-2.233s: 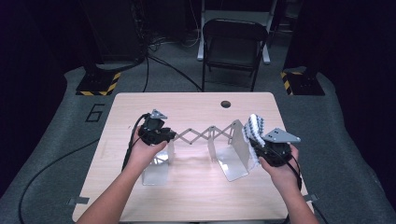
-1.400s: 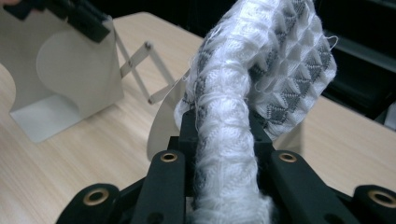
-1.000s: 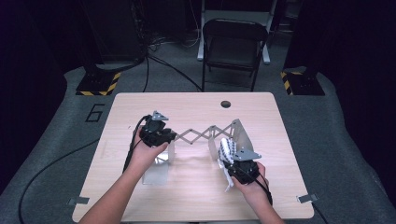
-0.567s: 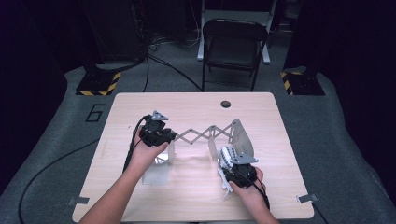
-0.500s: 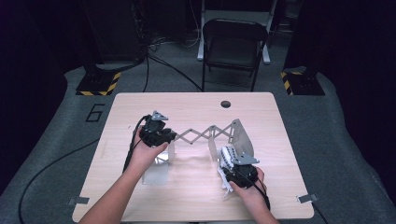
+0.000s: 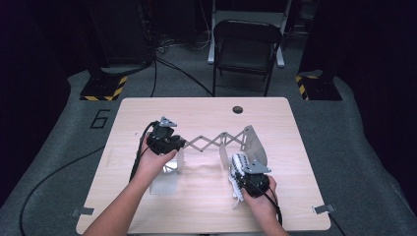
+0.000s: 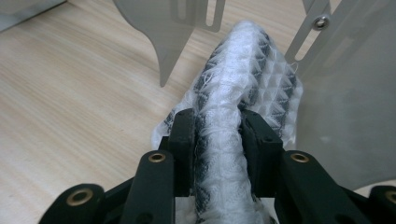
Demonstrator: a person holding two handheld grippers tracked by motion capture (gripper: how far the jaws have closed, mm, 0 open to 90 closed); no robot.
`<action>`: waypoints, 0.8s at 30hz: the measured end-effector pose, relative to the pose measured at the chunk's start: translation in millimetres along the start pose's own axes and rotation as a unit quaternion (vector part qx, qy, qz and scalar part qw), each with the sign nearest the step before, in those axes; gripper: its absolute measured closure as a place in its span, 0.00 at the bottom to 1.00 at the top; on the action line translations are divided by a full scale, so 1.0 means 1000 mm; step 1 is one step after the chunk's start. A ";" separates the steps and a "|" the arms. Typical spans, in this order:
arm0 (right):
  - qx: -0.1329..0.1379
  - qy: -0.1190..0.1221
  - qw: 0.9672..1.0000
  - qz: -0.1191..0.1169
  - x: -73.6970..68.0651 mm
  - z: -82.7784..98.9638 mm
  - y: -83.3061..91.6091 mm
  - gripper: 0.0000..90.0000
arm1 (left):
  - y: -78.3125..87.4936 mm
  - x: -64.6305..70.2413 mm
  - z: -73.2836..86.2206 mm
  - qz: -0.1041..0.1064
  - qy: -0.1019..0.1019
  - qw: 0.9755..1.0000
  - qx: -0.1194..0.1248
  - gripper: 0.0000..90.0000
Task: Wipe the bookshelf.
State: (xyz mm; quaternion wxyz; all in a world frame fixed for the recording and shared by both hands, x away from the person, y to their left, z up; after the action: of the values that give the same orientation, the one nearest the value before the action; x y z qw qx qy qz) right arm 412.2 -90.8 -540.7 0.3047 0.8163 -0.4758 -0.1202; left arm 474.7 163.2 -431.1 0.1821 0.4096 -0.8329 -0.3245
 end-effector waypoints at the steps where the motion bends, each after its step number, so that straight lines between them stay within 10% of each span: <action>1: 0.005 0.004 1.000 0.004 0.001 -0.002 -0.002 0.76 | 0.000 0.000 0.000 0.000 0.000 1.000 0.000 0.76; 7: 0.009 -0.016 1.000 0.025 0.006 -0.009 -0.014 0.80 | 0.000 0.000 0.000 0.001 0.000 1.000 0.000 0.77; 11: -0.047 -0.050 0.997 0.027 0.005 0.004 -0.030 0.80 | 0.000 0.000 0.000 -0.001 0.003 1.000 0.001 0.77; 18: -0.038 -0.024 0.998 0.042 0.004 0.008 -0.028 0.82 | 0.001 0.000 0.001 -0.002 0.003 1.000 0.000 0.79; 24: -0.045 -0.053 0.997 0.037 0.004 -0.004 -0.042 0.80 | 0.001 0.001 0.001 0.000 0.004 1.000 -0.002 0.79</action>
State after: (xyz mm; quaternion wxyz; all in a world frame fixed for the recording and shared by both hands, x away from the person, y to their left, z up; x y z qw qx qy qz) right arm 445.6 -78.1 -563.1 0.3200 0.7759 -0.5153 -0.1733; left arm 473.0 163.5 -431.4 0.1858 0.4107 -0.8314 -0.3249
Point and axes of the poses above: each handheld gripper's, and its own axes: y roughly backward along the jaws, z roughly out of its underside, x roughly to its right, the point moved 7 cm from there along -y, roughly forward along the jaws, and after that the axes turned 1 degree about x, right-handed, at the moved point
